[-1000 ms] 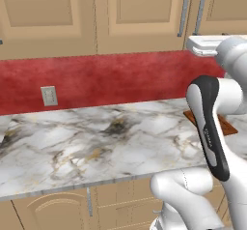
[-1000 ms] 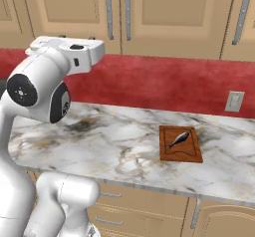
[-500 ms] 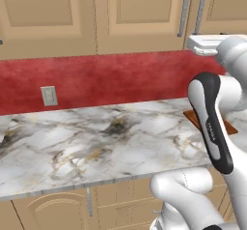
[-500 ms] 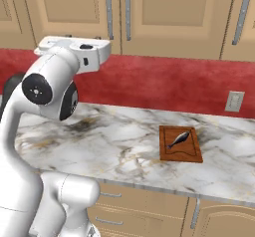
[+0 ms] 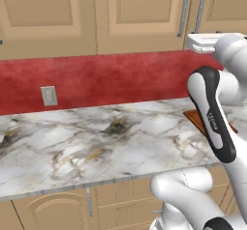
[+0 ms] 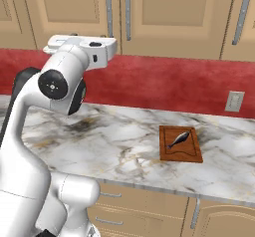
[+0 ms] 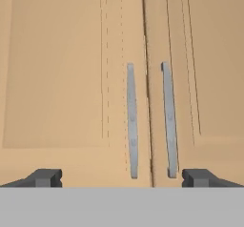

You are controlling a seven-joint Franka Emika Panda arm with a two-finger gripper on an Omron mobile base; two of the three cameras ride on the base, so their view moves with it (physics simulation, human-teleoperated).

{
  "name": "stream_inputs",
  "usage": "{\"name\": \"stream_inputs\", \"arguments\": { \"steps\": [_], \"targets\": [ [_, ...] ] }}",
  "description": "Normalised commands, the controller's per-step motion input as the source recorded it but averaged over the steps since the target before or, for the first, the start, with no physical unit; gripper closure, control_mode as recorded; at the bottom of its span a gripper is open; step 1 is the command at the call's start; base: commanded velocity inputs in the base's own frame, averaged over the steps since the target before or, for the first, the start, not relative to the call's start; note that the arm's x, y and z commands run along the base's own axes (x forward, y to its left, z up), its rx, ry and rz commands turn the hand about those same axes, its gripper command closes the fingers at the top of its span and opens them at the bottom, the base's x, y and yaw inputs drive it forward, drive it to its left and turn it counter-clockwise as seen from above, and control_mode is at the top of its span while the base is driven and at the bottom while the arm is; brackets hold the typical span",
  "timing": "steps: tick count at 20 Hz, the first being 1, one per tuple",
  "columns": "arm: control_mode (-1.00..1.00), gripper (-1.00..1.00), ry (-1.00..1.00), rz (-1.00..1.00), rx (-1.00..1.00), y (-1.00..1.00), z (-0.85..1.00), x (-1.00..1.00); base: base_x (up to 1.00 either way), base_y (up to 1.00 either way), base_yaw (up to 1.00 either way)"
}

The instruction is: Open the cabinet, retrieve the rolling pin, and place it next to the meat on the cutting board to prepare for tenderizing.

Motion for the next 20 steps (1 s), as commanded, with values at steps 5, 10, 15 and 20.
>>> {"name": "stream_inputs", "arguments": {
  "steps": [5,10,15,20],
  "targets": [
    [-1.00,-1.00,0.00,0.02,0.00,-0.02,-0.01,0.45,0.00,0.00,0.00],
    [-1.00,-1.00,0.01,0.01,0.00,0.00,-0.03,0.59,0.00,0.00,0.00],
    [-1.00,-1.00,0.00,0.01,0.00,-0.04,-0.04,0.40,0.00,0.00,0.00],
    [-1.00,-1.00,0.00,0.02,0.00,-0.06,-0.05,0.36,0.00,0.00,0.00]
  ]
}}
